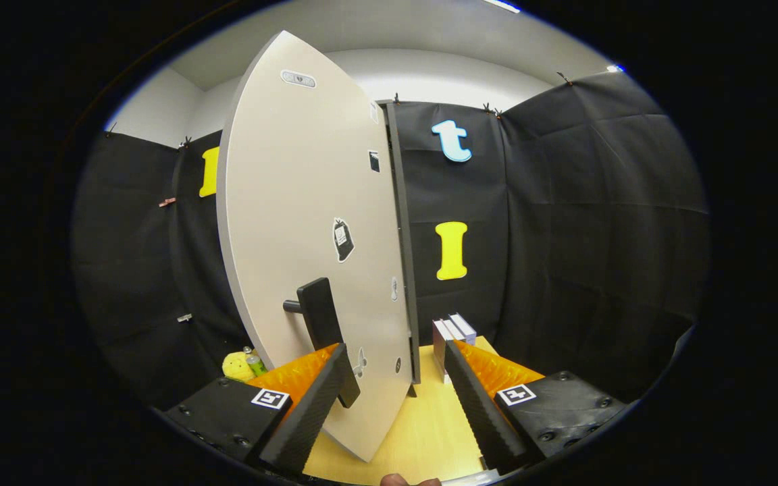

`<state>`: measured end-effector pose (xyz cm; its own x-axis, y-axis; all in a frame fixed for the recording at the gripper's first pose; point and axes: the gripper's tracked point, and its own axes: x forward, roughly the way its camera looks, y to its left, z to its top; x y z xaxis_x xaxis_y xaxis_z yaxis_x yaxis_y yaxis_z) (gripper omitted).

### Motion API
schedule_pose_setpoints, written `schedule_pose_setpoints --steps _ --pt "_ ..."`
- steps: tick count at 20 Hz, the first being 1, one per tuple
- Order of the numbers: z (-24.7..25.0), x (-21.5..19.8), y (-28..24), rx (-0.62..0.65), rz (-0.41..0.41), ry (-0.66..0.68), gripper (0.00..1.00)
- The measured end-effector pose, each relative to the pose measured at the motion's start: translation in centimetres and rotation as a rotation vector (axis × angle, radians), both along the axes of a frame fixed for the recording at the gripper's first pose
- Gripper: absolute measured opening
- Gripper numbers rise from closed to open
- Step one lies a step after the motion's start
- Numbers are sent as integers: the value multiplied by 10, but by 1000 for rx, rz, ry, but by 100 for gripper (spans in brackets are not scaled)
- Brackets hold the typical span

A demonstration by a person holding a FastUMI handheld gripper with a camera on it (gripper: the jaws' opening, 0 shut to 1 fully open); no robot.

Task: Open the shoe cabinet door, grab the shoes and put them into the shoe cabinet, then close the shoe cabinet door.

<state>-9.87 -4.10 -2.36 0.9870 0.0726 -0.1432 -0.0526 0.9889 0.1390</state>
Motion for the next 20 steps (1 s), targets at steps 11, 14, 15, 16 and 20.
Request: schedule_pose_setpoints --steps 11,14,15,16,20 --pt "-10 35 75 83 124 5 98" --pt "-9 40 77 79 129 -2 98" --pt "-5 43 76 77 121 -12 98" --pt "-4 44 73 74 113 -18 98" --pt "1 52 57 69 63 -38 98"
